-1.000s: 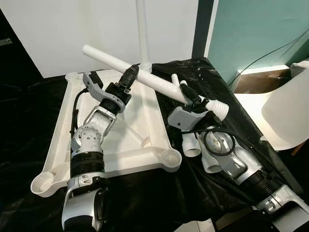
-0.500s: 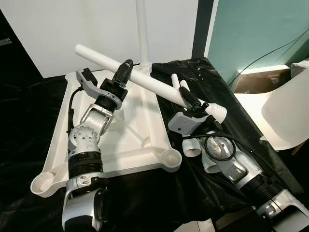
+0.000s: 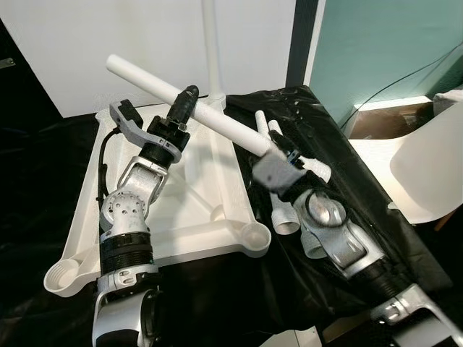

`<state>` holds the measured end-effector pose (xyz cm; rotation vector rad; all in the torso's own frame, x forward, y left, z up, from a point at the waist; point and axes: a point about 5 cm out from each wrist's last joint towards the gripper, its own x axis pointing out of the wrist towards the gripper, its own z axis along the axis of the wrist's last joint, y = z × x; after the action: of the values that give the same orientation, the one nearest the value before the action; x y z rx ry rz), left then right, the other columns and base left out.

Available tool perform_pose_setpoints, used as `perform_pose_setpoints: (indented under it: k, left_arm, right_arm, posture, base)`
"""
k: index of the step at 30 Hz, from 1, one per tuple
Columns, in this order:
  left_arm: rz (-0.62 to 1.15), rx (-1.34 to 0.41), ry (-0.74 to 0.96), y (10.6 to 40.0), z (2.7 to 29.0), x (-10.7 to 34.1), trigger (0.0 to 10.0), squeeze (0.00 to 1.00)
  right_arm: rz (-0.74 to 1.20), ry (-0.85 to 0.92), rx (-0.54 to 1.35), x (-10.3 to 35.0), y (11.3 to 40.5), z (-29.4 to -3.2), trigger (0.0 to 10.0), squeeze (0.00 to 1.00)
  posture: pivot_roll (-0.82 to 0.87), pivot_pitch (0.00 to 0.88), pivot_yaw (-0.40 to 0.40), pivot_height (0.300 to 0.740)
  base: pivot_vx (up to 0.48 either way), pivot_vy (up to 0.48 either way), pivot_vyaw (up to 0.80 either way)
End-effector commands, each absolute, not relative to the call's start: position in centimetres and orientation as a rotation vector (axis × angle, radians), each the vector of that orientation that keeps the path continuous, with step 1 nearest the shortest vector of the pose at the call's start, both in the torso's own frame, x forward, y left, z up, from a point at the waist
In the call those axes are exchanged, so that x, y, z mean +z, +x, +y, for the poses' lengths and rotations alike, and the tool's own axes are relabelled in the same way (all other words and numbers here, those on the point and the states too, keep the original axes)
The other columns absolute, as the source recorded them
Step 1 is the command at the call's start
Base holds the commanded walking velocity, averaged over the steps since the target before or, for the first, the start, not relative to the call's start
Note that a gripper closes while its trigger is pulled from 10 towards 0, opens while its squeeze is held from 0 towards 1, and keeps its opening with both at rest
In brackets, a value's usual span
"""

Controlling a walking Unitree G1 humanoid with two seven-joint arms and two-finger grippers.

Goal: Building children table

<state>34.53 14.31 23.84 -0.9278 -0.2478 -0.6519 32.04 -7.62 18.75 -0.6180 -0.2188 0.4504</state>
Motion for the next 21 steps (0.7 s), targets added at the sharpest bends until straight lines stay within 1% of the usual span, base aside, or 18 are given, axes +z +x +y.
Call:
perform_pose_setpoints:
  k: [1, 2, 4, 5, 6, 10, 11, 12, 13, 14, 16, 17, 18, 19, 20, 21]
  left_arm:
    - [-0.336, -0.810, -0.894, 33.8, 13.8, 24.6, 0.0, 0.00]
    - [-0.337, -0.826, -0.871, 33.6, 13.5, 24.7, 0.0, 0.00]
    - [-0.338, -0.838, -0.859, 33.5, 13.3, 24.7, 0.0, 0.00]
    - [-0.340, -0.857, -0.816, 33.3, 13.0, 24.8, 0.0, 0.00]
    - [-0.339, -0.863, -0.794, 33.2, 12.8, 24.9, 0.0, 0.00]
    - [-0.339, -0.863, -0.794, 33.2, 12.8, 24.9, 0.0, 0.00]
    - [-0.339, -0.876, -0.755, 33.1, 12.5, 24.9, 0.0, 0.00]
    - [-0.339, -0.876, -0.755, 33.1, 12.5, 24.9, 0.0, 0.00]
    - [-0.345, -0.891, -0.726, 32.9, 12.3, 25.2, 0.0, 0.00]
    - [-0.351, -0.900, -0.710, 32.8, 12.1, 25.3, 0.0, 0.00]
    - [-0.351, -0.900, -0.710, 32.8, 12.1, 25.3, 0.0, 0.00]
    - [-0.356, -0.905, -0.700, 32.7, 12.0, 25.5, 0.0, 0.00]
    - [-0.356, -0.905, -0.700, 32.7, 12.0, 25.5, 0.0, 0.00]
    - [-0.360, -0.903, -0.693, 32.6, 12.0, 25.5, 0.0, 0.00]
    - [-0.360, -0.903, -0.693, 32.6, 12.0, 25.5, 0.0, 0.00]
    - [-0.361, -0.898, -0.685, 32.6, 12.1, 25.5, 0.0, 0.00]
  right_arm:
    - [-0.136, -0.515, 0.518, 19.1, 32.1, -7.5, 10.0, 0.92]
    - [-0.068, -0.461, 0.574, 19.5, 32.1, -7.5, 10.0, 0.00]
    - [-0.034, -0.440, 0.612, 20.0, 32.1, -7.6, 10.0, 0.00]
    - [0.044, -0.414, 0.670, 20.5, 32.2, -8.2, 10.0, 0.00]
    - [0.068, -0.409, 0.684, 20.7, 32.3, -8.5, 10.0, 0.00]
    - [0.068, -0.409, 0.684, 20.7, 32.3, -8.5, 10.0, 0.00]
    - [0.094, -0.402, 0.711, 21.0, 32.4, -8.9, 10.0, 0.00]
    - [0.094, -0.402, 0.711, 21.0, 32.4, -8.9, 10.0, 0.00]
    - [0.127, -0.422, 0.737, 21.5, 32.7, -9.5, 9.3, 0.00]
    - [0.154, -0.432, 0.759, 21.9, 33.0, -10.0, 7.1, 0.00]
    - [0.154, -0.432, 0.759, 21.9, 33.0, -10.0, 7.1, 0.00]
    - [0.173, -0.442, 0.775, 22.2, 33.1, -10.4, 6.4, 0.00]
    - [0.173, -0.442, 0.775, 22.2, 33.1, -10.4, 6.4, 0.00]
    - [0.193, -0.455, 0.795, 22.8, 33.0, -10.6, 6.0, 0.00]
    - [0.193, -0.455, 0.795, 22.8, 33.0, -10.6, 6.0, 0.00]
    - [0.207, -0.466, 0.811, 23.1, 32.8, -10.8, 5.6, 0.00]
  posture:
    - [-0.04, 0.000, 0.068, 0.740]
    - [-0.04, 0.000, 0.066, 0.740]
    - [-0.04, 0.000, 0.064, 0.740]
    - [-0.05, 0.000, 0.061, 0.740]
    - [-0.05, 0.000, 0.061, 0.740]
    - [-0.05, 0.000, 0.061, 0.740]
    - [-0.05, 0.000, 0.058, 0.740]
    - [-0.05, 0.000, 0.058, 0.740]
    - [-0.04, 0.000, 0.048, 0.740]
    - [-0.04, 0.000, 0.048, 0.740]
    - [-0.04, 0.000, 0.048, 0.740]
    - [-0.04, 0.000, 0.043, 0.740]
    - [-0.04, 0.000, 0.043, 0.740]
    - [-0.04, 0.000, 0.040, 0.740]
    - [-0.04, 0.000, 0.040, 0.740]
    - [-0.04, 0.000, 0.040, 0.740]
  base:
    - [0.000, 0.000, 0.00]
    - [0.000, 0.000, 0.00]
    - [0.000, 0.000, 0.00]
    - [0.000, 0.000, 0.00]
    - [0.000, 0.000, 0.00]
    - [0.000, 0.000, 0.00]
    - [0.000, 0.000, 0.00]
    - [0.000, 0.000, 0.00]
    - [0.000, 0.000, 0.00]
    - [0.000, 0.000, 0.00]
    - [0.000, 0.000, 0.00]
    - [0.000, 0.000, 0.00]
    - [0.000, 0.000, 0.00]
    - [0.000, 0.000, 0.00]
    - [0.000, 0.000, 0.00]
    - [0.000, 0.000, 0.00]
